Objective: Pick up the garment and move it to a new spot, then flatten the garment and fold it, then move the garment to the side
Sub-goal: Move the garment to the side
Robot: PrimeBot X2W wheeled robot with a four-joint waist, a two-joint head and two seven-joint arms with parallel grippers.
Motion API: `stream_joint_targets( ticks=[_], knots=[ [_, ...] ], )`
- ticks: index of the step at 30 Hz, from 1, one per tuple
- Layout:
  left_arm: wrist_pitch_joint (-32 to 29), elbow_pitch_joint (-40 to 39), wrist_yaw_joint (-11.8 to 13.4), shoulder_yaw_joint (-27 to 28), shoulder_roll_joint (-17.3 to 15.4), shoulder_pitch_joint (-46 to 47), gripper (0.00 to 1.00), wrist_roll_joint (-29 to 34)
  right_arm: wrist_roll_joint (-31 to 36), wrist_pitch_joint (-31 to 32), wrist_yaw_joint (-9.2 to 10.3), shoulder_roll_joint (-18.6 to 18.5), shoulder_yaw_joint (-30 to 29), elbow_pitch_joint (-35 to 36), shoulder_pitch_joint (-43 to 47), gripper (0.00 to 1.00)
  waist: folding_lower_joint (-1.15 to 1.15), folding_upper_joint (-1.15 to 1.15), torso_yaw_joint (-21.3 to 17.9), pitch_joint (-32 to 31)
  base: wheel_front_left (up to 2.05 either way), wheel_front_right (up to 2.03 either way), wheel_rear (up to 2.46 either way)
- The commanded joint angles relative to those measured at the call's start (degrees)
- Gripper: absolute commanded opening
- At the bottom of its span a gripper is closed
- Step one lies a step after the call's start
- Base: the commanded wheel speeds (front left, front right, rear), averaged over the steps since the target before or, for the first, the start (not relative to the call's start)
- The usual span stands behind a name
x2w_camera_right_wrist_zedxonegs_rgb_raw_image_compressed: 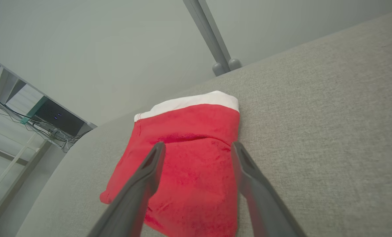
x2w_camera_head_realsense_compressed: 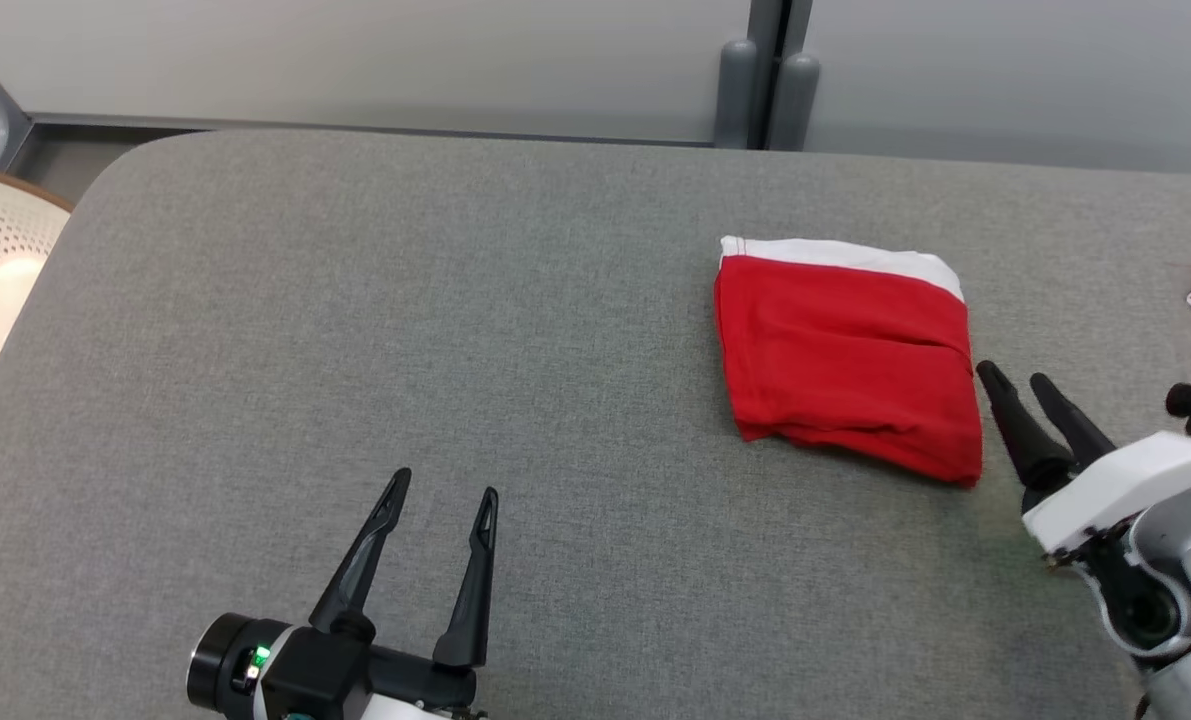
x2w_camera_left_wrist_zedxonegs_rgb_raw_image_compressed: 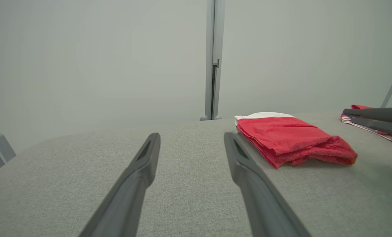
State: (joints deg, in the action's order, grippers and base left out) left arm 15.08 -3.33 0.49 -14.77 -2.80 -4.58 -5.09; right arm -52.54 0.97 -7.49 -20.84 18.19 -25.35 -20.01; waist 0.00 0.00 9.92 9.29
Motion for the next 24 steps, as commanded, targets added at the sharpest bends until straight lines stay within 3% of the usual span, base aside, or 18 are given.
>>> stream_joint_targets(
  ticks=[1, 7, 15, 16, 17, 19, 20, 21, 24],
  knots=[
    [0.08, -0.33, -0.08, 0.00, -0.21, 1.32, 1.00, -0.09, -2.94, 2.89, 0.01, -1.78, 0.21, -0.22, -1.50, 1.00, 0.00, 0.00, 1.37, 2.10, 0.00, 0.00, 0.00],
    [0.08, -0.65, 0.29, -1.36, -0.19, 3.66, 1.00, -0.92, -12.43, 13.40, 0.01, -7.59, 0.07, -1.96, -5.45, 1.00, 0.00, 0.00, 3.17, 5.81, 0.00, 0.00, 0.00],
    [0.08, -0.48, 0.66, -2.56, -0.18, 5.69, 1.00, -1.21, -14.97, 16.82, 0.01, -9.31, 1.79, -3.38, -8.23, 1.00, 0.00, 0.00, 4.13, 8.34, 0.00, 0.00, 0.00],
    [0.08, -0.44, 0.78, -2.67, -0.18, 5.88, 1.00, -1.22, -14.71, 16.84, 0.01, -9.47, 2.17, -3.67, -8.51, 0.83, 0.00, 0.00, 4.13, 8.52, 0.00, 0.00, 0.00],
    [0.08, -0.40, 0.83, -2.76, -0.18, 6.13, 1.00, -1.16, -14.63, 16.86, 0.01, -9.41, 2.62, -3.96, -8.79, 0.56, 0.00, 0.00, 4.10, 8.68, 0.00, 0.00, 0.00],
    [0.08, -0.36, 0.75, -2.89, -0.18, 6.50, 1.00, -0.99, -14.74, 16.93, 0.01, -9.05, 3.74, -4.54, -9.34, 0.29, 0.00, 0.00, 4.01, 8.95, 0.00, 0.00, 0.00],
    [0.08, -0.32, 0.68, -2.97, -0.18, 6.67, 1.00, -0.88, -14.79, 16.81, 0.01, -8.88, 4.18, -4.71, -9.60, 0.10, 0.00, 0.00, 3.94, 9.09, 0.00, 0.00, 0.00],
    [0.08, -0.27, 0.59, -3.01, -0.19, 6.80, 1.00, -0.77, -14.86, 16.74, 0.01, -8.76, 4.65, -4.80, -9.85, 0.00, 0.00, 0.00, 3.89, 9.18, 0.00, 0.00, 0.00],
    [0.08, -0.18, 0.59, -3.11, -0.19, 7.15, 1.00, -0.47, -13.99, 15.21, 0.01, -9.47, 6.12, -4.80, -10.62, 0.00, 0.00, 0.00, 3.73, 9.36, 0.00, 0.00, 0.00]
  ],
)
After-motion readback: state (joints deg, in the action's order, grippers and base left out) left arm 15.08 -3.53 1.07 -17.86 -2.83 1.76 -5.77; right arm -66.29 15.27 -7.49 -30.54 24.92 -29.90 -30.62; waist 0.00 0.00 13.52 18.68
